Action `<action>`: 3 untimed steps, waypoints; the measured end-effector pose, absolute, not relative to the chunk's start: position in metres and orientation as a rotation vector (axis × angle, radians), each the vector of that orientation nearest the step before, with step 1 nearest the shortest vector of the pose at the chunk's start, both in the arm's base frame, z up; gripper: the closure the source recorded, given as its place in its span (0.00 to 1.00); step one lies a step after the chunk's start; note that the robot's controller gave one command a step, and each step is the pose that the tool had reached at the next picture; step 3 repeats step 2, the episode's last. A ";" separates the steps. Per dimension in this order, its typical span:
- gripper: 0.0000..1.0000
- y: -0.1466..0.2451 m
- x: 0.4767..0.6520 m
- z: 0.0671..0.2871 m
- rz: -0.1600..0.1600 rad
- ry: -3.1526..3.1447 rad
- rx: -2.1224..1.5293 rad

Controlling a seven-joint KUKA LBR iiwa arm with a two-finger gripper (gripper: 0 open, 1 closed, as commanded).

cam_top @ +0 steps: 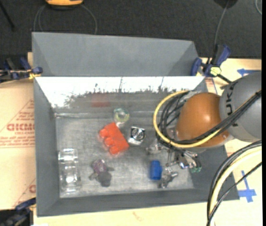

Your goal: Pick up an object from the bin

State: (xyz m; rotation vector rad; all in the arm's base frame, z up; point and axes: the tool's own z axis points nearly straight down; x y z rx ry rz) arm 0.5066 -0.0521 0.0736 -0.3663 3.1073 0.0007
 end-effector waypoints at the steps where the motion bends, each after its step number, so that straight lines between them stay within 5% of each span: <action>1: 1.00 -0.049 0.510 0.076 0.001 3.099 -0.365; 2: 1.00 -0.059 0.511 0.250 -0.007 3.084 -0.536; 3: 1.00 -0.059 0.511 0.250 -0.007 3.084 -0.536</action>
Offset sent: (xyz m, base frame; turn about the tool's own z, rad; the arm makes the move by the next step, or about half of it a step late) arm 0.0000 0.0000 0.0000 0.0000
